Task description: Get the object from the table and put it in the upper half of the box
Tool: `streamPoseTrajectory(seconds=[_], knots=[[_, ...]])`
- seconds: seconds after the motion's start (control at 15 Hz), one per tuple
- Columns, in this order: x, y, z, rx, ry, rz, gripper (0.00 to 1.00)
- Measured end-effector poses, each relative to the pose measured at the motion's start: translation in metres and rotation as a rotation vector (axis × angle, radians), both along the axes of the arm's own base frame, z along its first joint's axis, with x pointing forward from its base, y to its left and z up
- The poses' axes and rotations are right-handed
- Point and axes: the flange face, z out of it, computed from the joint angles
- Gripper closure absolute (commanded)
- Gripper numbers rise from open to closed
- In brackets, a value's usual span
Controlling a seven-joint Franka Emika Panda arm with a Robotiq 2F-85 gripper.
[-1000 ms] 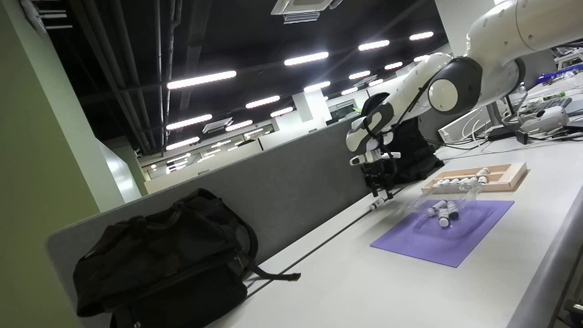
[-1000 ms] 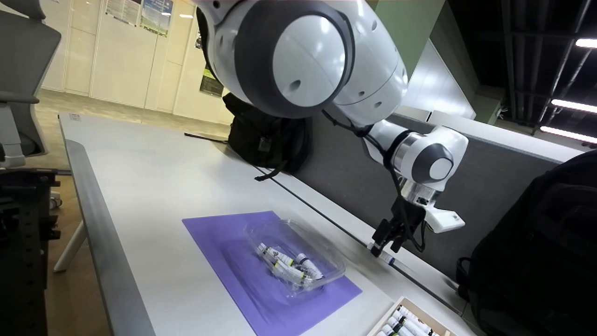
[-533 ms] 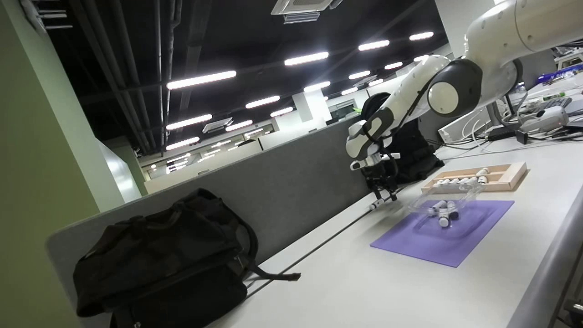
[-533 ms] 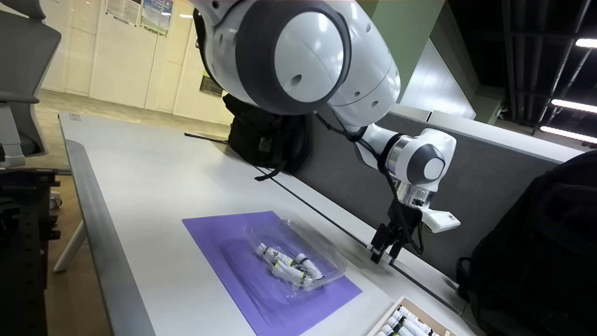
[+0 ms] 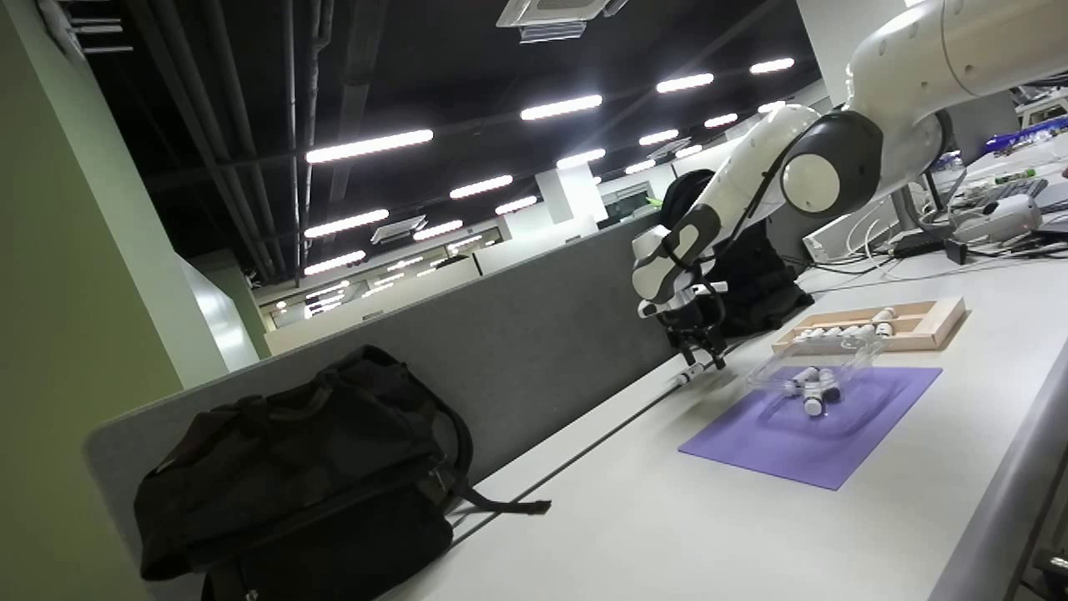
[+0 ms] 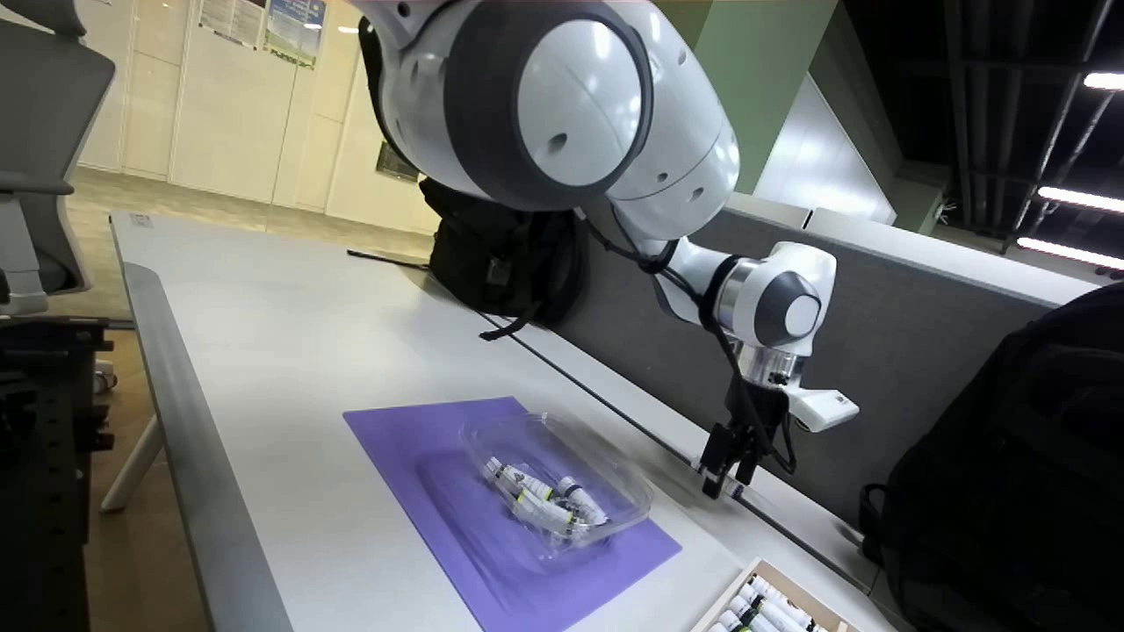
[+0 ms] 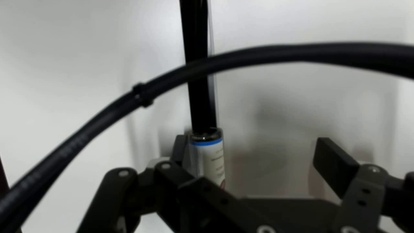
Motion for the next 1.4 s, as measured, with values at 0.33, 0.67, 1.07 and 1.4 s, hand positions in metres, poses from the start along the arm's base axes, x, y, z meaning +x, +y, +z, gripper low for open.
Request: streamPoseTrajectory(seconds=[0.33,0.67,1.07,1.4], knots=[[0.0,0.006,-0.004,0.003,0.008,0.007,0.0],[-0.004,0.016,-0.008,0.061,0.057,0.004,0.0],[-0.008,0.021,-0.012,0.081,0.093,0.002,0.0],[-0.008,0.022,-0.012,0.095,0.086,-0.068,0.0]])
